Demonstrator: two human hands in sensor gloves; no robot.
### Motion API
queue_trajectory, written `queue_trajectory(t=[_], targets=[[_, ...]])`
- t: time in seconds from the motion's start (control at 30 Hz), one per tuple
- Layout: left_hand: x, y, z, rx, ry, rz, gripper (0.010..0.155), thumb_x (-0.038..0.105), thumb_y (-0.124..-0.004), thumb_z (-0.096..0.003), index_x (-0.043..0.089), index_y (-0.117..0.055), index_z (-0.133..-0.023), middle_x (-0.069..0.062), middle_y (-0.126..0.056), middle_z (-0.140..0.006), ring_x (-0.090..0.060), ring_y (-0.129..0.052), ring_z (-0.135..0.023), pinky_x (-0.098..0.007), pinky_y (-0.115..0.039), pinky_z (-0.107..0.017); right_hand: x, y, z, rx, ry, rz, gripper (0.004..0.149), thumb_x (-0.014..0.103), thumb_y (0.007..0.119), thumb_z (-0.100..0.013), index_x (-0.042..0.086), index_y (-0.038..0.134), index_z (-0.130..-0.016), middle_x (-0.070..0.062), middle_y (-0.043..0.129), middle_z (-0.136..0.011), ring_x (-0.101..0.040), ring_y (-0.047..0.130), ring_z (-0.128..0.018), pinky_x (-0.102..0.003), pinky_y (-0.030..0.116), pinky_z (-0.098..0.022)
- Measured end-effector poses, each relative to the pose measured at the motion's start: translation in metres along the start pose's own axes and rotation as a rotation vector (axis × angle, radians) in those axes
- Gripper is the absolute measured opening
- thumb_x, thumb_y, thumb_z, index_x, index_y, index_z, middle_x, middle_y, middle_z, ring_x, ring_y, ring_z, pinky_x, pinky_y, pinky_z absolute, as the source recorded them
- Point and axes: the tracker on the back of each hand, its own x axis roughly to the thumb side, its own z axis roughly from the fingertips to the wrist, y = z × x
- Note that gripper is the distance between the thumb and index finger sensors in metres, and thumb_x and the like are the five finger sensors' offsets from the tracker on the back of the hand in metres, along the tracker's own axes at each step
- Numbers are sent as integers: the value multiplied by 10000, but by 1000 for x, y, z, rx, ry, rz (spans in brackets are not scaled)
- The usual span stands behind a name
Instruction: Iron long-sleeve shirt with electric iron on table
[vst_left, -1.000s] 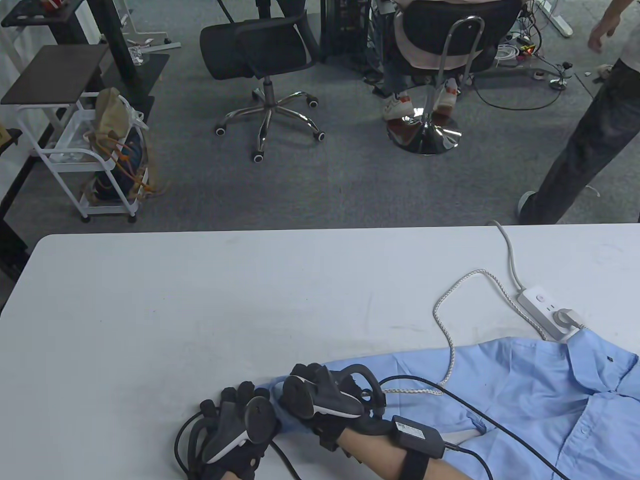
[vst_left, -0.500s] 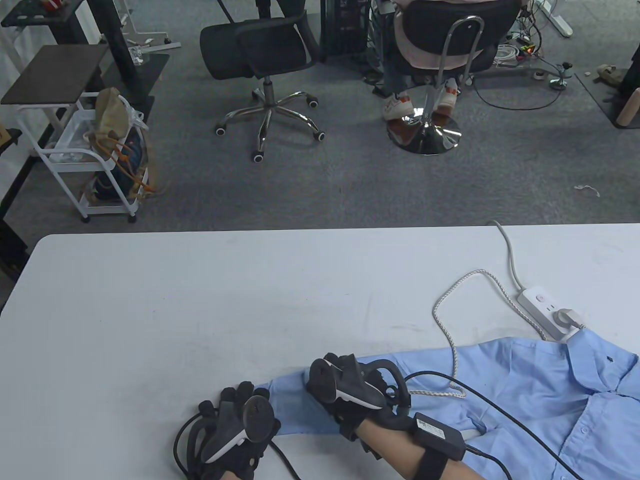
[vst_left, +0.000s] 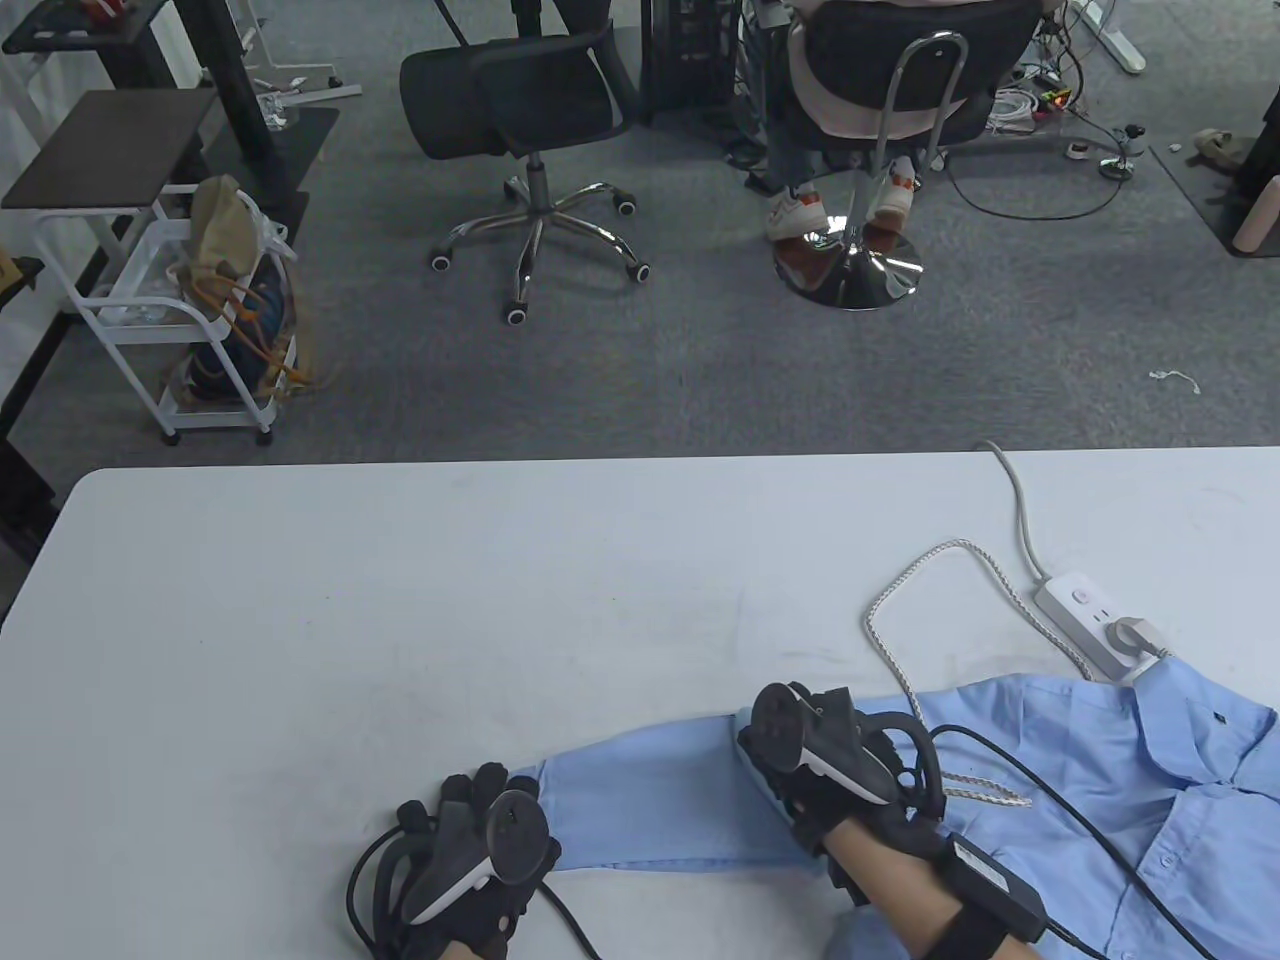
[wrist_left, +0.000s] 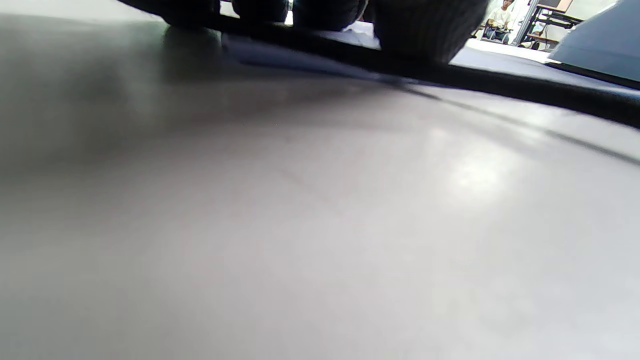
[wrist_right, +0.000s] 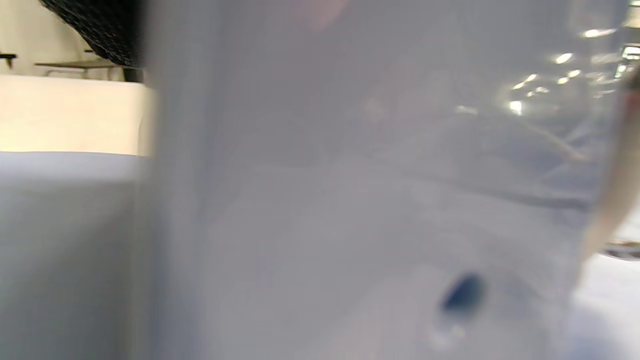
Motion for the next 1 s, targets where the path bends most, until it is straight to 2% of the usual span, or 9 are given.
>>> queue_trajectory(t=[0.47,0.77,0.83,1.0], targets=[[1,0,0,2,4,-17,729,520,-632,-593,113,-474,-1177,-252,-382,-1241,-581,-430,-1121,-839,-292,-665,-64,-1,0,5,116,80,721,562,708,-567,-21,655,-986,-176,853,-690,-185,951,-307,-487,862,-315],[0,0,0,-5,10,-7,730,519,-632,-593,116,-467,-1178,-248,-374,-1242,-577,-417,-1124,-839,-288,-664,-118,0,-2,10,292,89,726,560,703,-568,-30,655,-987,-175,855,-691,-183,958,-313,-483,864,-318],[0,0,0,-5,10,-4,730,519,-633,-593,116,-468,-1178,-249,-371,-1242,-579,-417,-1123,-838,-287,-665,-121,0,-3,20,292,40,721,553,714,-566,-31,654,-986,-174,854,-687,-185,953,-308,-485,862,-318],[0,0,0,-6,6,-4,729,519,-635,-593,117,-469,-1178,-249,-371,-1242,-580,-415,-1124,-838,-287,-664,-120,1,-2,3,295,49,718,550,715,-566,-30,655,-984,-170,856,-684,-181,950,-303,-484,864,-320]])
